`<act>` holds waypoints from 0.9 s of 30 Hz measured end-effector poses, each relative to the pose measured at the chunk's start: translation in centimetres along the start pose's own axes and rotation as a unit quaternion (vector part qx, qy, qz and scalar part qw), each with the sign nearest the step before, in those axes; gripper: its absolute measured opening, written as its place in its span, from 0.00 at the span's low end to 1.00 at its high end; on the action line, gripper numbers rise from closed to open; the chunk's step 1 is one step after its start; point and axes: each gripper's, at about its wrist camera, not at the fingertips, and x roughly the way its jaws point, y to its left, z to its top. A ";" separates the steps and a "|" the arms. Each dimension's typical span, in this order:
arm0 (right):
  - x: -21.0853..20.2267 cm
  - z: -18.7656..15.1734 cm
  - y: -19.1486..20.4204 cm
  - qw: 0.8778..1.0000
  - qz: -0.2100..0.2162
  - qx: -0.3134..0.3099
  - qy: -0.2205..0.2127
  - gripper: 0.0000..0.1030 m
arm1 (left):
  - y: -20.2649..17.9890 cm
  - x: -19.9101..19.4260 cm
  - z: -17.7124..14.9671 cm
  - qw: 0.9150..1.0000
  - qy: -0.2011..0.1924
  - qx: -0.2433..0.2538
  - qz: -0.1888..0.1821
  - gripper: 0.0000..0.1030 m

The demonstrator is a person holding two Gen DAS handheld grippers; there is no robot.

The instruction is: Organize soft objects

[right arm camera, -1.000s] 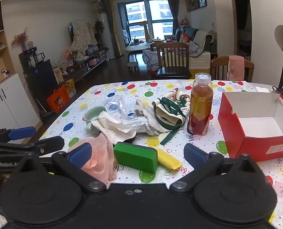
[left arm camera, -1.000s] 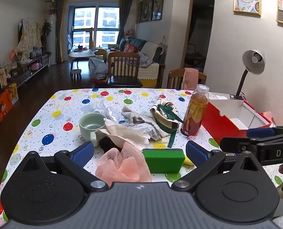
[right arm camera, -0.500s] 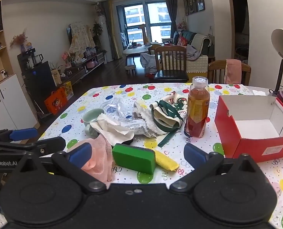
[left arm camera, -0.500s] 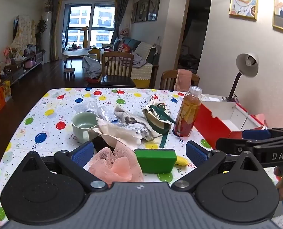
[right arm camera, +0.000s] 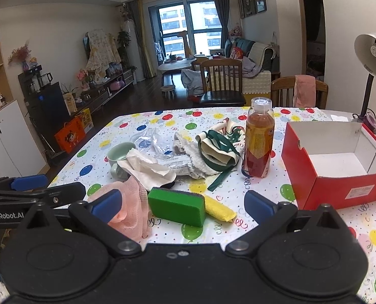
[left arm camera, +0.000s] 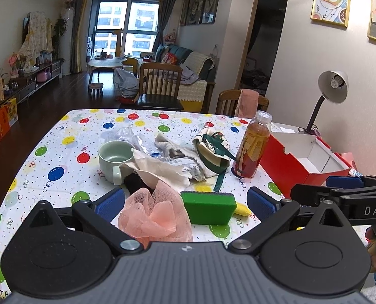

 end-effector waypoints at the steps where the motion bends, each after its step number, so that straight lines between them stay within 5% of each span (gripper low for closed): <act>1: 0.0 0.0 0.0 1.000 0.000 0.001 0.001 1.00 | 0.0 0.0 -0.1 1.000 0.001 0.000 -0.001 1.00; 27: -0.4 -0.3 0.4 1.000 -0.009 0.000 -0.003 1.00 | -0.3 -0.1 -0.1 1.000 -0.003 0.000 -0.014 1.00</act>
